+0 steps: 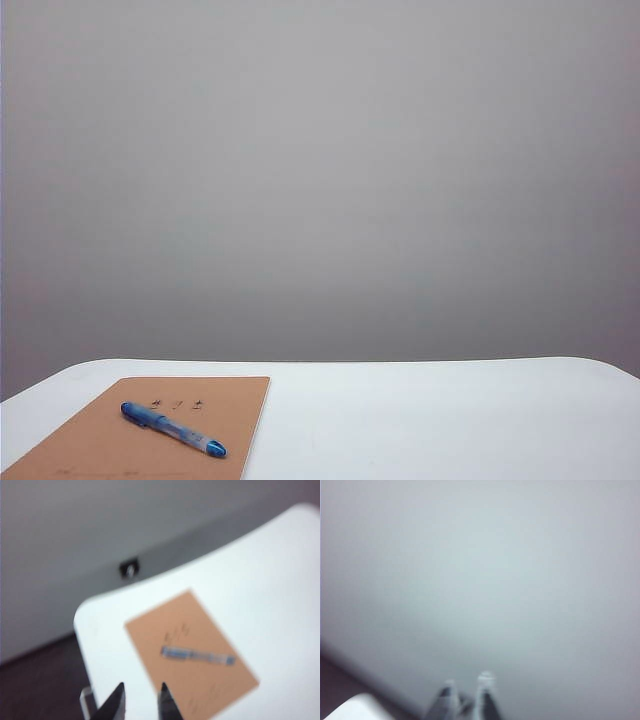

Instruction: Pick up a pen on the table and place it on the notebook.

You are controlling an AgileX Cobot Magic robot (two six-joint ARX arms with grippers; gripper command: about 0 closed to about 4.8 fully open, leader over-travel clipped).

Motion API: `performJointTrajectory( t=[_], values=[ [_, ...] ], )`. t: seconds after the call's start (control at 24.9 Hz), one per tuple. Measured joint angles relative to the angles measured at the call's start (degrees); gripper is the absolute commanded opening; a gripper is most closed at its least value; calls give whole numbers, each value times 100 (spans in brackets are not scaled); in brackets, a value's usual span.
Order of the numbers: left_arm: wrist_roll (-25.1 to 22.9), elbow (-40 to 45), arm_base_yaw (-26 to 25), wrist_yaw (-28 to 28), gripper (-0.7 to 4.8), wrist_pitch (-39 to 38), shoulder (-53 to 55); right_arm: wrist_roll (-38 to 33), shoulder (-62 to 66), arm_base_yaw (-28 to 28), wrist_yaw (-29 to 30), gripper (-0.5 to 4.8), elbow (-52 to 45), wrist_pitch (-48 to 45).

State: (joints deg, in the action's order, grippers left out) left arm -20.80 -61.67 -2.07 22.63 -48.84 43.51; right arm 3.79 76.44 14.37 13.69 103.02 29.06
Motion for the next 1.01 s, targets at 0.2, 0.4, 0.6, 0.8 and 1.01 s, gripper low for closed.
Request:
performJointTrajectory(
  t=[0.2,0.4,0.6,0.8,1.01],
  values=[
    [420,195,-2,186,89,975,-306,61,-1322,-549,-197,55,-1019,-905],
    [883,544,-7,317,89,1580,-601,39,-2100,-1034,-221,47,-2181,-1202],
    [1390,1526,-7,197,88,2256,-1246,-330,-3637,-1080,-485,-1,-4760,-2170],
    [2072,2374,-4,-55,82,3145,-1838,-815,-4782,-1034,-573,-1,-6647,-3753],
    [2553,3375,-7,-857,79,3801,-2468,-1241,-5770,-1049,-660,-1,-8107,-4142]
  ],
)
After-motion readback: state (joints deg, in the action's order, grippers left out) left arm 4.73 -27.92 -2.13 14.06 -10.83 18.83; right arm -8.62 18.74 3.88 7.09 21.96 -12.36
